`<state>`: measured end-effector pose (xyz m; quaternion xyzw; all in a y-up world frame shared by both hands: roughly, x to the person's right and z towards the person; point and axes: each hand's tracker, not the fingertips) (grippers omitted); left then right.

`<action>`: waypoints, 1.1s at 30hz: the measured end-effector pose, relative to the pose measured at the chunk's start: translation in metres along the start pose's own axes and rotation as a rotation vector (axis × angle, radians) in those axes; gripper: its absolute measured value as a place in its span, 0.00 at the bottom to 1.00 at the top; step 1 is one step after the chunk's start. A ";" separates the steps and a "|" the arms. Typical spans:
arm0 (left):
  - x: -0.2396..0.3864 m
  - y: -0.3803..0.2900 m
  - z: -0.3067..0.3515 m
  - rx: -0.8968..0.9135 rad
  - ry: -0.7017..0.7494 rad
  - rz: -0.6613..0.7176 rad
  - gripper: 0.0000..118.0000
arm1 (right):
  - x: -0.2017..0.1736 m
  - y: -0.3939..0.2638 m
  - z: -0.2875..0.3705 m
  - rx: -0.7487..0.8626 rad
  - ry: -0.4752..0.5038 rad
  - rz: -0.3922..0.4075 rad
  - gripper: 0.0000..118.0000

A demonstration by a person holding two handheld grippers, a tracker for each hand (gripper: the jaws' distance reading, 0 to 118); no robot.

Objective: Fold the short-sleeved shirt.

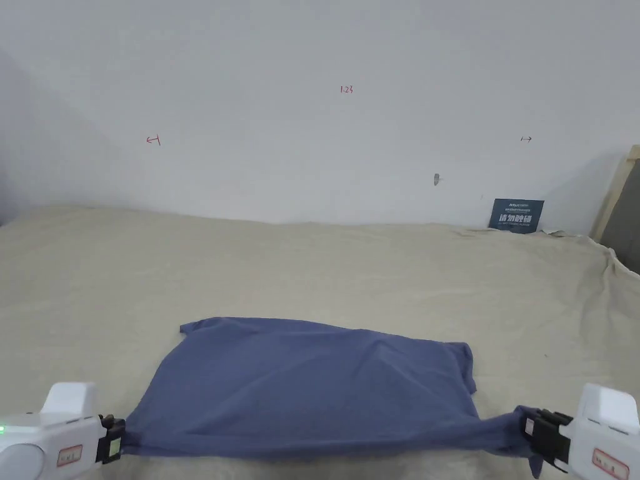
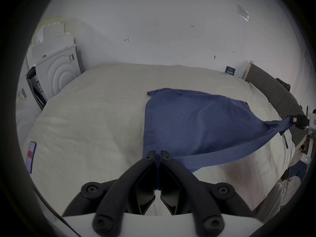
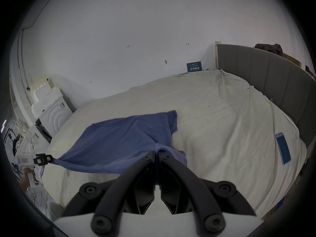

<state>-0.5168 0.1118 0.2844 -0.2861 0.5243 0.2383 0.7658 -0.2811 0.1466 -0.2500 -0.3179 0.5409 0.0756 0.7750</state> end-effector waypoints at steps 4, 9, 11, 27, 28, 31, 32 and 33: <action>-0.003 -0.022 0.007 -0.020 0.007 -0.012 0.00 | 0.012 -0.029 0.012 -0.020 -0.005 0.005 0.01; -0.013 -0.049 0.006 -0.056 0.007 0.000 0.00 | 0.022 -0.072 0.022 -0.073 -0.009 0.006 0.01; -0.013 -0.058 0.005 -0.072 0.017 -0.005 0.00 | 0.026 -0.086 0.024 -0.096 -0.018 0.011 0.01; -0.001 -0.119 -0.014 -0.207 0.069 -0.036 0.00 | 0.043 -0.168 -0.010 -0.295 -0.097 -0.031 0.01; 0.001 -0.121 -0.016 -0.217 0.075 -0.044 0.00 | 0.043 -0.172 -0.013 -0.307 -0.099 -0.027 0.01; -0.001 -0.129 -0.022 -0.241 0.074 -0.022 0.00 | 0.043 -0.181 -0.019 -0.320 -0.117 -0.056 0.01; -0.002 -0.130 -0.022 -0.233 0.075 -0.013 0.00 | 0.043 -0.181 -0.019 -0.319 -0.118 -0.062 0.01; -0.003 -0.130 -0.022 -0.226 0.076 -0.004 0.00 | 0.043 -0.180 -0.018 -0.320 -0.119 -0.062 0.01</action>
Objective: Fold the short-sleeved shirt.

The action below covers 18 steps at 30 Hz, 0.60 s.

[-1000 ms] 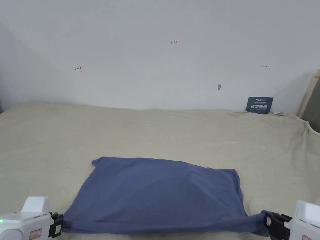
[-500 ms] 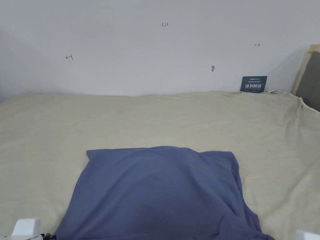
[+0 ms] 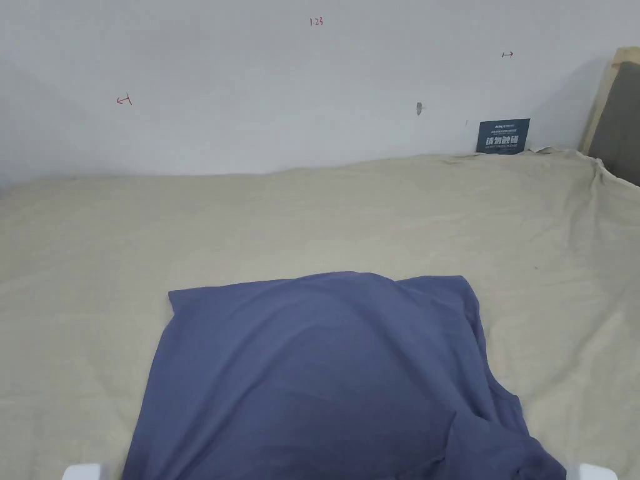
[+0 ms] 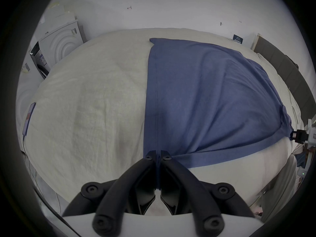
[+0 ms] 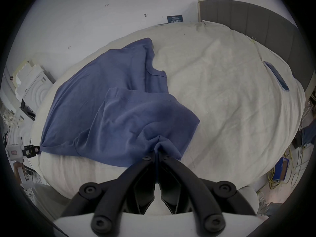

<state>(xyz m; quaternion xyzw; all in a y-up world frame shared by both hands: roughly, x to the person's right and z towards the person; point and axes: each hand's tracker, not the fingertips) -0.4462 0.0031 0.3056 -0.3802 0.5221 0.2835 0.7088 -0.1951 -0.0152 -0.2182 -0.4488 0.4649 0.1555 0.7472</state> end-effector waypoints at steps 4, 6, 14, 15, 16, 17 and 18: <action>-0.003 -0.001 0.001 -0.001 -0.014 0.042 0.01 | -0.001 0.002 0.002 -0.010 -0.003 0.005 0.01; -0.004 -0.001 0.002 0.003 -0.016 0.060 0.01 | -0.003 0.001 0.002 -0.011 -0.008 0.003 0.02; -0.008 0.006 0.009 -0.017 -0.028 0.128 0.24 | -0.014 0.002 0.013 -0.041 -0.044 0.054 0.20; -0.006 0.007 0.013 -0.022 -0.020 0.132 0.38 | -0.016 0.002 0.017 -0.032 -0.056 0.064 0.36; -0.004 0.007 0.015 -0.021 0.001 0.131 0.54 | -0.014 0.002 0.016 -0.015 -0.064 0.073 0.49; -0.003 0.008 0.018 0.001 0.042 0.126 0.68 | -0.016 0.005 0.020 0.005 -0.072 0.085 0.61; -0.003 0.009 0.020 0.033 0.062 0.115 0.85 | -0.018 0.008 0.026 0.035 -0.078 0.098 0.73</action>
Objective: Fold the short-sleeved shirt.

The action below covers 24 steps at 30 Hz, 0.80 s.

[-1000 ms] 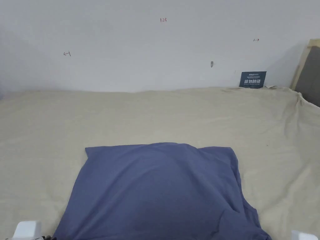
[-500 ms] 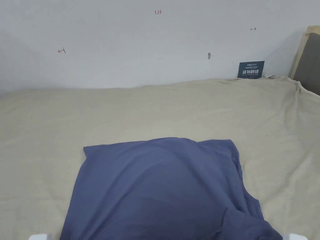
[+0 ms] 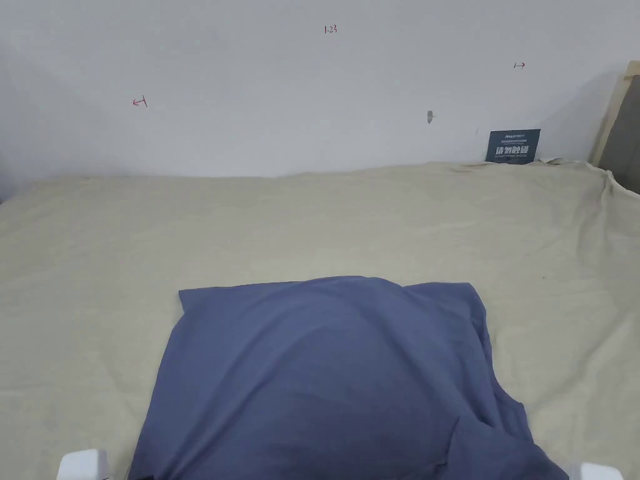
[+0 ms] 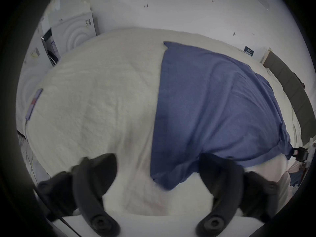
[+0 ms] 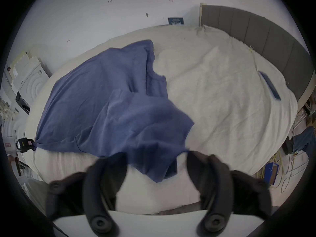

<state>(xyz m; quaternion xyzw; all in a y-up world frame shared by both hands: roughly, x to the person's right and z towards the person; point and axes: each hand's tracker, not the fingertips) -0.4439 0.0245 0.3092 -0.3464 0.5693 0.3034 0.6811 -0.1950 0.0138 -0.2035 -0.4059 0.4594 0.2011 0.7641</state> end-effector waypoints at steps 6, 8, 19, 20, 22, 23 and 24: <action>0.002 0.030 0.031 0.193 -0.021 -0.017 0.94 | -0.010 0.043 0.054 0.229 0.011 0.022 0.81; 0.010 0.046 0.054 0.264 -0.030 -0.025 0.94 | -0.016 0.061 0.075 0.314 0.014 0.034 0.84; 0.043 0.111 0.141 0.662 -0.080 -0.063 0.94 | -0.068 0.130 0.160 0.718 0.029 0.102 0.94; 0.048 0.113 0.146 0.703 -0.083 -0.064 0.94 | -0.073 0.132 0.163 0.745 0.022 0.109 0.94; 0.054 0.115 0.151 0.763 -0.094 -0.070 0.92 | -0.082 0.135 0.167 0.783 0.005 0.109 0.94; 0.057 0.115 0.153 0.789 -0.089 -0.067 0.90 | -0.085 0.135 0.168 0.795 0.006 0.099 0.94; 0.060 0.114 0.151 0.817 -0.087 -0.075 0.88 | -0.089 0.134 0.169 0.808 0.008 0.097 0.94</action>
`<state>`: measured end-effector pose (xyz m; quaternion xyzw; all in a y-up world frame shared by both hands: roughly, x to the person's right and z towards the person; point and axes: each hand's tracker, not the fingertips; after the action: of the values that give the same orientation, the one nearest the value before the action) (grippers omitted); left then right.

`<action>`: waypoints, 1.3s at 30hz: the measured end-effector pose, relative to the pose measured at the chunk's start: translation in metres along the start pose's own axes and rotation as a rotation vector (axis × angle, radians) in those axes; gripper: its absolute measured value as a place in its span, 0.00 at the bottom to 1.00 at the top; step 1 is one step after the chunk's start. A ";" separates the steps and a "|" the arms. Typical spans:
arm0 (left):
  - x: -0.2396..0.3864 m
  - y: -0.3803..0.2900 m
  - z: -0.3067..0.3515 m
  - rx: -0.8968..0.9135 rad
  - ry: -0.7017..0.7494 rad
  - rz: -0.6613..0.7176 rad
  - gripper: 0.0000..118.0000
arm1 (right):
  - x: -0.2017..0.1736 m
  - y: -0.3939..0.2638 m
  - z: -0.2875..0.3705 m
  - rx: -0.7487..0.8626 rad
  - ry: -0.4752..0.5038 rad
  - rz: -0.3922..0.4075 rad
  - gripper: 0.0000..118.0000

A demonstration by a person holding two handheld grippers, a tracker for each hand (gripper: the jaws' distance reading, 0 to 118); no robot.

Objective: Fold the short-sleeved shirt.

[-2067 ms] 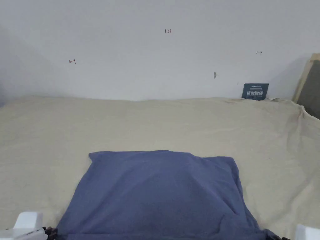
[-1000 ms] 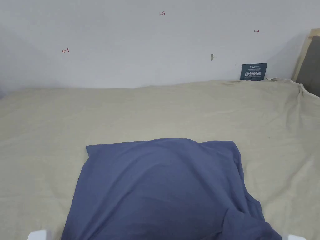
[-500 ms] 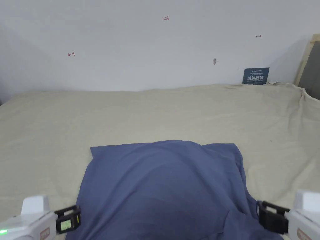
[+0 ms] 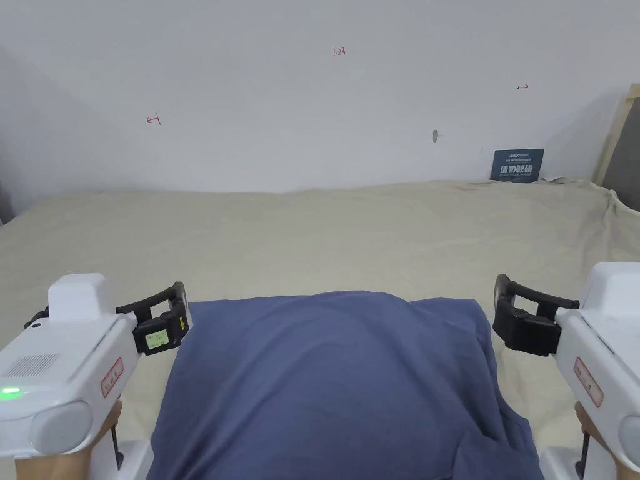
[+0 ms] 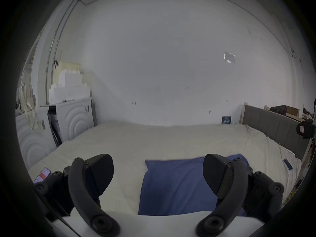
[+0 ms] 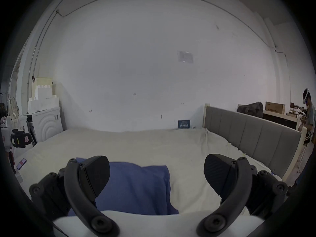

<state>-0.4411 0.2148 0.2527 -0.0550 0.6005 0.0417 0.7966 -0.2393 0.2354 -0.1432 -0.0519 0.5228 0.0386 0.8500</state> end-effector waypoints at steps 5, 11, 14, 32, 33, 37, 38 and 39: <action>0.008 -0.008 -0.002 0.084 -0.024 0.031 0.68 | -0.007 -0.001 0.003 0.076 0.003 -0.022 0.85; 0.021 -0.008 0.001 0.102 -0.055 0.054 0.09 | -0.010 -0.004 0.002 0.129 -0.009 -0.018 0.05; 0.024 -0.014 0.000 0.105 -0.058 0.047 0.00 | -0.012 -0.006 0.003 0.143 -0.011 -0.007 0.00; 0.021 -0.017 0.000 0.087 -0.064 0.040 0.00 | -0.017 -0.009 0.003 0.152 0.005 0.031 0.00; 0.020 -0.017 -0.001 0.086 -0.065 0.039 0.00 | -0.017 -0.009 0.003 0.151 0.005 0.030 0.00; 0.022 -0.018 0.001 0.082 -0.066 0.043 0.00 | -0.016 -0.009 0.002 0.149 0.005 0.026 0.00; 0.022 -0.018 0.001 0.081 -0.066 0.044 0.00 | -0.016 -0.009 0.003 0.148 0.005 0.026 0.00; 0.022 -0.018 0.001 0.080 -0.066 0.044 0.00 | -0.016 -0.010 0.003 0.147 0.005 0.027 0.00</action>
<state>-0.4320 0.1966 0.2324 -0.0087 0.5760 0.0370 0.8165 -0.2431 0.2259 -0.1272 0.0176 0.5268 0.0112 0.8497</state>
